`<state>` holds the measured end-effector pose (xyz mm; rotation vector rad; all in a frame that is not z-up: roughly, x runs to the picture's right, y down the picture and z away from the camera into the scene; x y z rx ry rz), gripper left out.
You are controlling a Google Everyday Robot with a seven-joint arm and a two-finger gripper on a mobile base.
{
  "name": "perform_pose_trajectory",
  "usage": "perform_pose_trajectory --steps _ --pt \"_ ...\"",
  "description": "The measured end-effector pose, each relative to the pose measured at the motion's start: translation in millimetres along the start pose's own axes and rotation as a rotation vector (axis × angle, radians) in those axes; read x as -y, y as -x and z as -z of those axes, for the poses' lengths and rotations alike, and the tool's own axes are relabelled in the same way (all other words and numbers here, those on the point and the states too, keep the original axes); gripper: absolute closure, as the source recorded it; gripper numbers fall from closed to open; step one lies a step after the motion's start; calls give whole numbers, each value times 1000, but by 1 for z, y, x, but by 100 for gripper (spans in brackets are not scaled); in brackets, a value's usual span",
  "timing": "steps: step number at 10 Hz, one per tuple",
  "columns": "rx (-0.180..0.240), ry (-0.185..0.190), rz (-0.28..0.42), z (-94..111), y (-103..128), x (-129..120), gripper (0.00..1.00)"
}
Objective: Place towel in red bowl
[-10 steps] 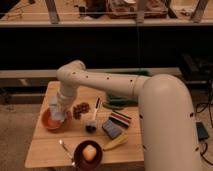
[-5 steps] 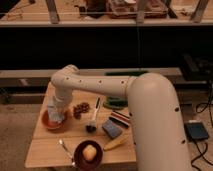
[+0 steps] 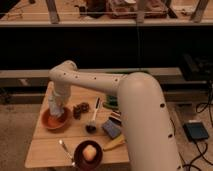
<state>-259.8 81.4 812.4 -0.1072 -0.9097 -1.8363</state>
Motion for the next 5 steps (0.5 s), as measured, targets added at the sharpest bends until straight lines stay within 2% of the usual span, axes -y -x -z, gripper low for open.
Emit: perform_pose_trajectory --steps 3,5 --pt "-2 -2 -28 1 -2 -10 20" --pt "-9 -25 -80 2 -8 -22 20"
